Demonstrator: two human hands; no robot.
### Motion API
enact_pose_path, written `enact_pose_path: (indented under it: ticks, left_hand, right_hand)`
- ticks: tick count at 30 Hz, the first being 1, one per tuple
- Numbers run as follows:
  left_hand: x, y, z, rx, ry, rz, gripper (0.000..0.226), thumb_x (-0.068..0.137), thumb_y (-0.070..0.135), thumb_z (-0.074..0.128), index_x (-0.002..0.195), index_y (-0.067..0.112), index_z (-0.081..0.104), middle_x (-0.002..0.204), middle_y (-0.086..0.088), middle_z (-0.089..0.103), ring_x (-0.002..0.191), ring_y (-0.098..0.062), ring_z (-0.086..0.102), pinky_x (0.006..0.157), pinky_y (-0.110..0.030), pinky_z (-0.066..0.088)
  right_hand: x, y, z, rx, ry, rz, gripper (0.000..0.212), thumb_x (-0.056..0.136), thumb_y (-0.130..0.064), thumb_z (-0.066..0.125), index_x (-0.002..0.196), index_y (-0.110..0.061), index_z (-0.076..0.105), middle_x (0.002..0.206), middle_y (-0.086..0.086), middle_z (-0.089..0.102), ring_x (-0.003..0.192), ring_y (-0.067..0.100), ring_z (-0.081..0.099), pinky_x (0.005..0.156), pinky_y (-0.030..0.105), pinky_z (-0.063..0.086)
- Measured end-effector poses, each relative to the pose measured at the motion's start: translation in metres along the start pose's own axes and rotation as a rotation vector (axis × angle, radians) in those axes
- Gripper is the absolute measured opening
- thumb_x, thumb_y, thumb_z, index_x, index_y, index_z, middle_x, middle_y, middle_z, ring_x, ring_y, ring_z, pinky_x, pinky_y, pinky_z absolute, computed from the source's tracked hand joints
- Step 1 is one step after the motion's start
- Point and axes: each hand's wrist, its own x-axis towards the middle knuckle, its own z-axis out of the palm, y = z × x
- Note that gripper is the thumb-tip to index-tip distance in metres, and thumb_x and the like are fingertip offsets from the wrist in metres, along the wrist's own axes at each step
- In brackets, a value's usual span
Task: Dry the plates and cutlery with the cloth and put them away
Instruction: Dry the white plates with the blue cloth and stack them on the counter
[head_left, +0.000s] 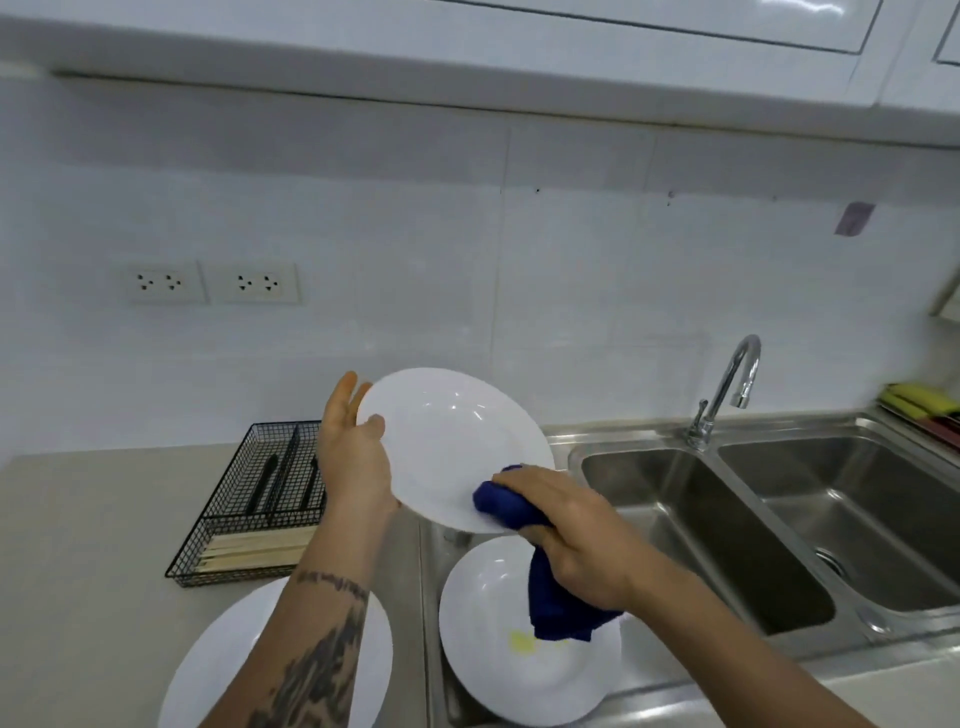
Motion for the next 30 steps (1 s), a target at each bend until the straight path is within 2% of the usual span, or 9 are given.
enact_pose_path:
  ticks: [5,9,12,15,18,22,25,28,30]
  left_hand:
    - [-0.017,-0.017,-0.01,0.028,-0.147,-0.007,0.057,0.094,-0.01,0.044,0.13,0.033,0.058,0.129,0.008,0.064,0.117,-0.017,0.061,0.094,-0.036,0.051]
    - [-0.035,-0.032,0.005,0.024,-0.256,-0.035,0.054,0.093,-0.013,0.044,0.122,0.028,0.063,0.127,0.006,0.065,0.111,-0.016,0.064,0.091,-0.031,0.053]
    - [-0.043,-0.039,0.012,-0.013,-0.281,-0.047,0.051,0.093,-0.014,0.044,0.124,0.022,0.061,0.125,0.006,0.066,0.101,-0.009,0.067,0.082,-0.021,0.057]
    - [-0.036,-0.034,0.006,-0.13,-0.215,-0.083,0.048,0.093,-0.013,0.043,0.12,0.023,0.062,0.125,-0.001,0.067,0.106,-0.02,0.066,0.091,-0.033,0.055]
    - [-0.026,-0.024,-0.016,-0.138,-0.181,-0.068,0.049,0.094,-0.009,0.046,0.122,0.027,0.062,0.125,-0.001,0.068,0.114,-0.026,0.063,0.098,-0.042,0.05]
    - [-0.024,-0.025,-0.044,-0.164,-0.15,-0.07,0.046,0.093,-0.009,0.049,0.116,0.028,0.064,0.126,-0.001,0.067,0.114,-0.027,0.064,0.092,-0.04,0.052]
    - [-0.027,-0.035,-0.056,-0.188,-0.142,-0.1,0.046,0.093,-0.01,0.047,0.118,0.025,0.065,0.13,-0.002,0.065,0.119,-0.029,0.061,0.095,-0.043,0.05]
    - [-0.03,-0.042,-0.079,-0.21,-0.098,-0.136,0.046,0.094,-0.008,0.046,0.119,0.027,0.064,0.129,-0.001,0.066,0.119,-0.03,0.061,0.101,-0.049,0.048]
    - [-0.031,-0.045,-0.104,-0.207,-0.024,-0.157,0.045,0.095,-0.006,0.047,0.121,0.027,0.064,0.128,-0.001,0.066,0.117,-0.031,0.063,0.096,-0.05,0.051]
  right_hand:
    - [0.003,0.029,-0.016,-0.016,0.049,0.249,0.051,0.093,-0.014,0.054,0.14,-0.03,0.043,0.143,-0.012,0.044,0.131,0.014,0.041,0.102,0.017,0.026]
    - [0.025,0.021,-0.001,-0.114,0.113,0.294,0.054,0.096,-0.014,0.05,0.147,-0.019,0.033,0.157,-0.003,0.023,0.147,0.014,0.011,0.113,0.02,0.011]
    - [0.04,0.001,0.014,-0.02,0.152,0.279,0.058,0.098,-0.017,0.045,0.151,-0.017,0.023,0.161,-0.002,0.009,0.148,0.014,-0.002,0.119,0.03,0.007]
    - [0.04,-0.028,0.031,0.067,0.075,0.188,0.064,0.098,-0.019,0.044,0.153,-0.022,0.012,0.161,-0.009,0.0,0.147,0.007,-0.008,0.12,0.031,0.002]
    - [0.026,-0.043,0.043,-0.057,-0.065,0.095,0.07,0.095,-0.03,0.045,0.153,-0.035,0.005,0.16,-0.017,-0.004,0.145,0.003,-0.011,0.118,0.036,-0.01]
    - [0.024,-0.024,0.048,-0.288,-0.065,0.206,0.073,0.092,-0.035,0.041,0.152,-0.032,0.0,0.161,-0.01,-0.008,0.147,0.014,-0.012,0.118,0.051,-0.006]
    - [0.036,-0.032,0.07,-0.233,-0.06,0.238,0.076,0.09,-0.024,0.04,0.153,-0.026,-0.001,0.161,-0.004,-0.011,0.147,0.02,-0.015,0.12,0.048,0.001]
    - [0.038,-0.055,0.096,-0.152,-0.139,0.091,0.077,0.091,-0.018,0.042,0.154,-0.025,-0.002,0.161,-0.007,-0.012,0.146,0.018,-0.017,0.12,0.038,-0.002]
    - [0.034,-0.068,0.106,-0.099,-0.251,-0.019,0.076,0.09,-0.015,0.046,0.154,-0.025,0.005,0.161,-0.009,-0.006,0.147,0.014,-0.013,0.118,0.031,-0.004]
